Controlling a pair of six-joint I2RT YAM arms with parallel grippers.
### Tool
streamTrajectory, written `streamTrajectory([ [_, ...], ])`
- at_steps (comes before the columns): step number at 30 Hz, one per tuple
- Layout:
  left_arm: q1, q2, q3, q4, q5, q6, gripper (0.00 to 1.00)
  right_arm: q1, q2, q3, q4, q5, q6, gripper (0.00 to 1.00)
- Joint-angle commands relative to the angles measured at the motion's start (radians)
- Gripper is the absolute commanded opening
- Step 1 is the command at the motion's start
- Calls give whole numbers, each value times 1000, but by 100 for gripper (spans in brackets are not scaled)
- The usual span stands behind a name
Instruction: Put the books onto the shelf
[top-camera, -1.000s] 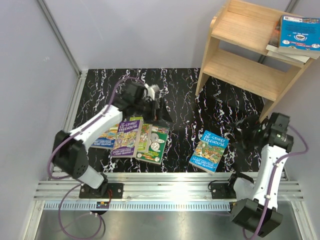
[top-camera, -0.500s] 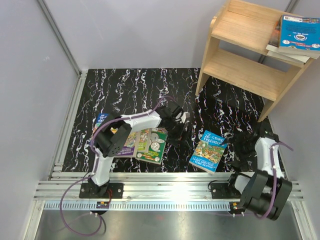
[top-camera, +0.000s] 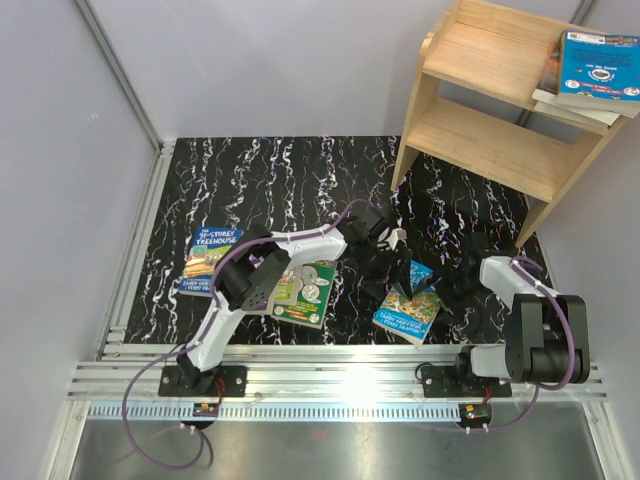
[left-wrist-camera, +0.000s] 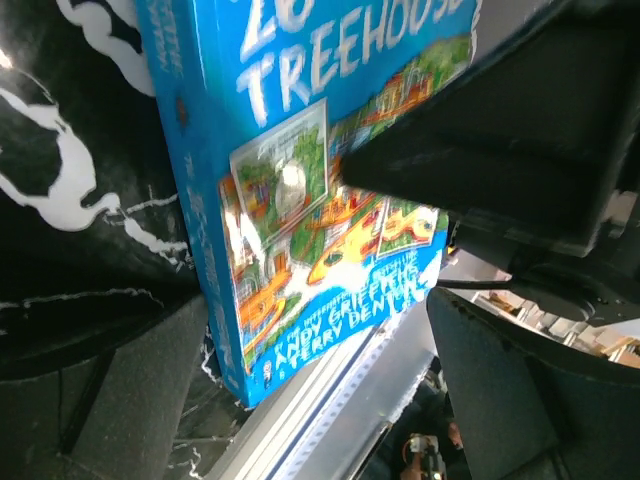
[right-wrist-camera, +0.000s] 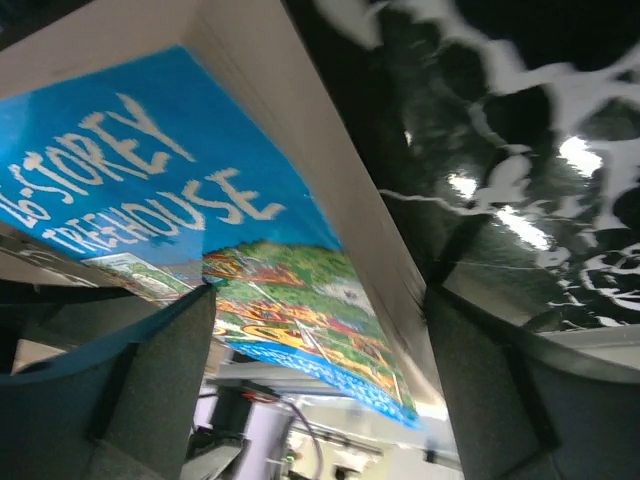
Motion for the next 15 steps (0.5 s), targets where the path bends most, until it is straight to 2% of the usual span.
streamTrajectory([
  [1, -3, 49, -49, 122, 64, -57, 99, 98, 51, 8, 117, -6, 66, 77],
  [3, -3, 31, -72, 157, 90, -68, 99, 132, 53, 24, 109, 4, 57, 56],
  [4, -3, 25, -78, 161, 92, -66, 99, 136, 24, 35, 94, 12, 56, 37],
  [7, 0, -12, -99, 176, 104, -65, 99, 136, -39, 55, 42, 41, 43, 21],
  [8, 4, -33, -118, 181, 113, -66, 99, 134, -77, 79, 22, 50, 37, 13],
  [10, 24, -61, -139, 185, 114, -68, 99, 136, -137, 124, -45, 52, 21, 8],
  [11, 36, -96, -156, 191, 117, -71, 99, 136, -157, 139, -69, 53, 17, 2],
  [15, 128, -210, -321, 309, 143, -124, 99, 137, -269, 227, -167, 37, 29, 0],
])
